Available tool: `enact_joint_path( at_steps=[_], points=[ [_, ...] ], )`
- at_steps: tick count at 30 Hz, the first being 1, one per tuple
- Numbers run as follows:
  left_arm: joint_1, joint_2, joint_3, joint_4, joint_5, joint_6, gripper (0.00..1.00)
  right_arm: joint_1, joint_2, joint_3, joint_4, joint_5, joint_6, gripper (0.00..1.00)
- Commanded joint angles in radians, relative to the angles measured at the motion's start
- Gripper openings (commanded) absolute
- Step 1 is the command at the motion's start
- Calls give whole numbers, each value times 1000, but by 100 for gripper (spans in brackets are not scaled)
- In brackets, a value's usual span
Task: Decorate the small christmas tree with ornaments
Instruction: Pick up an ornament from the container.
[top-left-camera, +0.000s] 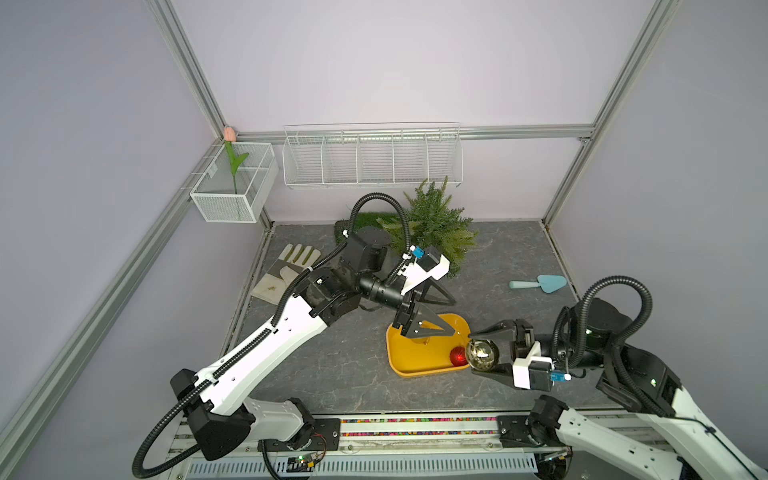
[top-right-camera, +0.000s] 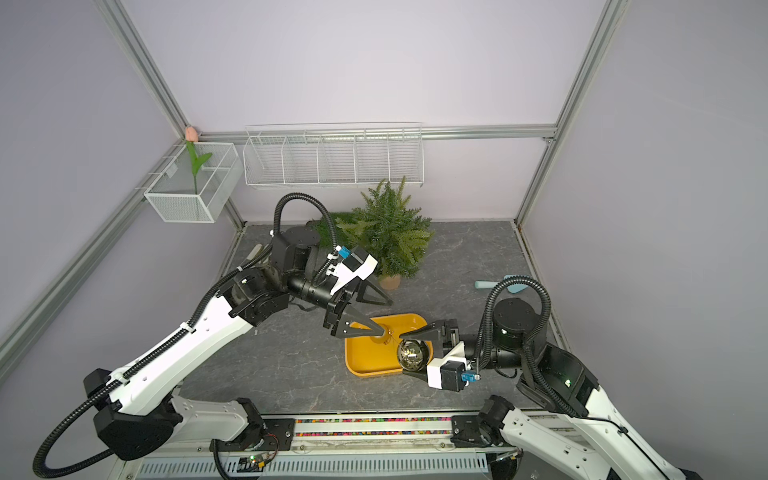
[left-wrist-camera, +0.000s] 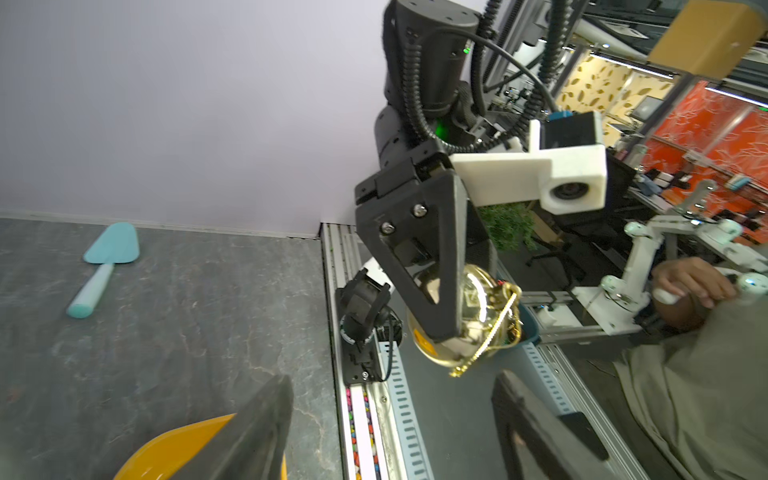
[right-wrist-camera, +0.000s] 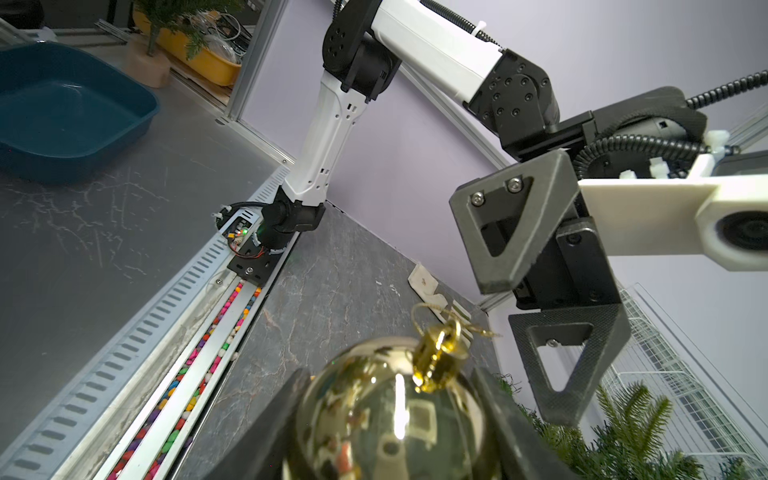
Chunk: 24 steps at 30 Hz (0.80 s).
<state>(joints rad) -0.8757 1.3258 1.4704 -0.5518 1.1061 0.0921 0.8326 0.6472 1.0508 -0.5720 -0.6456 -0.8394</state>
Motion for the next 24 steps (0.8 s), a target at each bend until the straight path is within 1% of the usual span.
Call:
enact_joint_path(
  at_steps=[1,3,7,8,13,19,21,24],
  points=[
    [-9,2,-14,-18,96,28,79,-4,26,20,-47,-36,-38,34],
    [-10,11,-7,-44,69,36,80,-4,34,22,-42,-34,-41,34],
    [-24,57,46,-161,66,106,79,-4,47,23,-28,-13,-47,34],
    [-30,64,56,-183,66,125,76,-5,48,23,-25,0,-48,34],
    [-36,76,83,-230,65,166,52,-4,44,15,-33,41,-58,34],
    [-37,64,89,-221,64,173,31,-4,41,12,-68,83,-63,33],
    [-36,62,90,-221,57,174,26,-4,32,6,-70,101,-60,32],
    [-34,59,95,-227,40,177,11,-4,23,3,-71,127,-53,31]
  ],
)
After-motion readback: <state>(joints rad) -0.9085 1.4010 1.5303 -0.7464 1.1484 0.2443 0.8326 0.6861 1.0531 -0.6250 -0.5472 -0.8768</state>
